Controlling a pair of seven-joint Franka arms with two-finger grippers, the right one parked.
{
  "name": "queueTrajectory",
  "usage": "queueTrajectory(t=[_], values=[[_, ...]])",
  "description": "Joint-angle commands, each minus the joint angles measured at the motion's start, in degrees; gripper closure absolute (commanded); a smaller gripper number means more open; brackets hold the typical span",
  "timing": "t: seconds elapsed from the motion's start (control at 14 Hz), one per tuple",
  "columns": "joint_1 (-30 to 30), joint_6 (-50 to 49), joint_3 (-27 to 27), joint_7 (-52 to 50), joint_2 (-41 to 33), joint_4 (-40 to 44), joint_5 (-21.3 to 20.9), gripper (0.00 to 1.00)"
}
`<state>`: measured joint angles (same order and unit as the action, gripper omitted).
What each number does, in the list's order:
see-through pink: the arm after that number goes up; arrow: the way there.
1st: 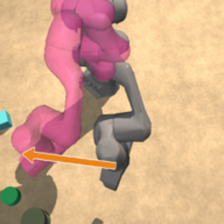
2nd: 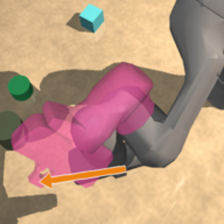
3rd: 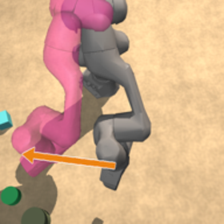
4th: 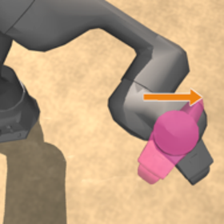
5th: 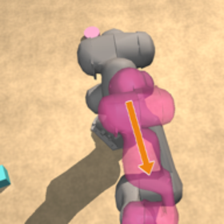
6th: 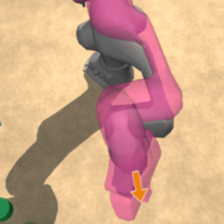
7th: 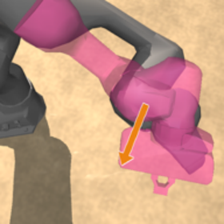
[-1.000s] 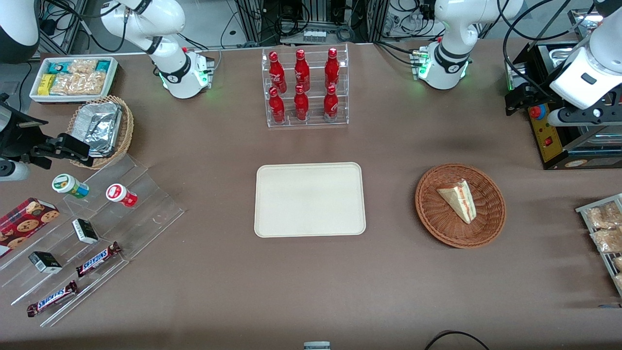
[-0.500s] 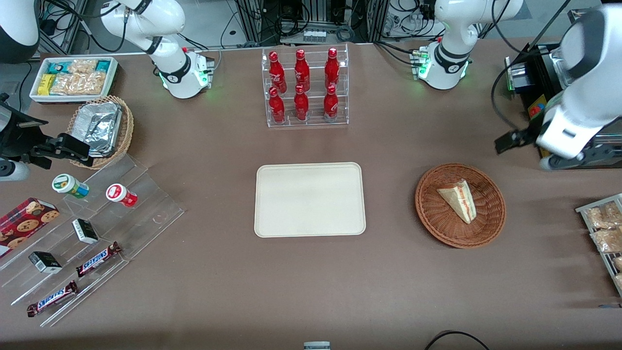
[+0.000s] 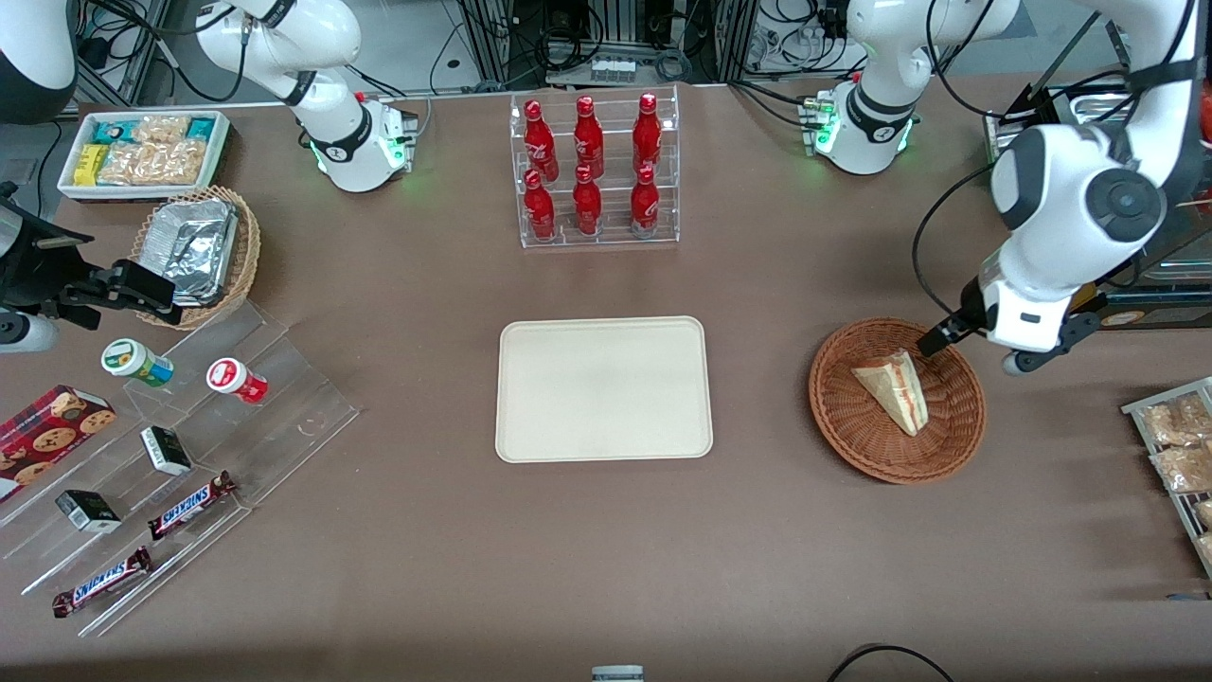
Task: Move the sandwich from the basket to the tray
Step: 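Lower the open left gripper over the sandwich in the wicker basket, then close the left gripper on the wrapped sandwich's edge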
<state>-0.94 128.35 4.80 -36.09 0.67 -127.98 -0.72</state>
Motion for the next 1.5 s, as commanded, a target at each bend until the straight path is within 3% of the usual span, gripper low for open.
queueTrajectory(t=[0.0,0.71,0.79,0.86,0.93,1.07,1.14,1.43], values=[[0.4,4.6,0.3,-3.6,3.3,-0.2,-0.8,0.00],[2.9,13.5,0.3,-6.4,11.6,-1.6,-0.9,0.00],[2.9,13.5,0.3,-6.4,11.7,-2.1,-1.7,0.04],[2.9,13.5,0.3,-6.5,11.6,-2.4,-2.8,0.19],[2.9,13.5,0.3,-7.0,11.8,-2.5,-3.1,0.40],[2.9,13.4,0.3,-7.3,12.1,-2.3,-3.1,0.95],[2.9,13.3,0.2,-7.3,11.9,-2.0,-3.1,1.00],[3.0,7.3,0.6,-6.6,7.4,-0.3,-5.2,1.00]])
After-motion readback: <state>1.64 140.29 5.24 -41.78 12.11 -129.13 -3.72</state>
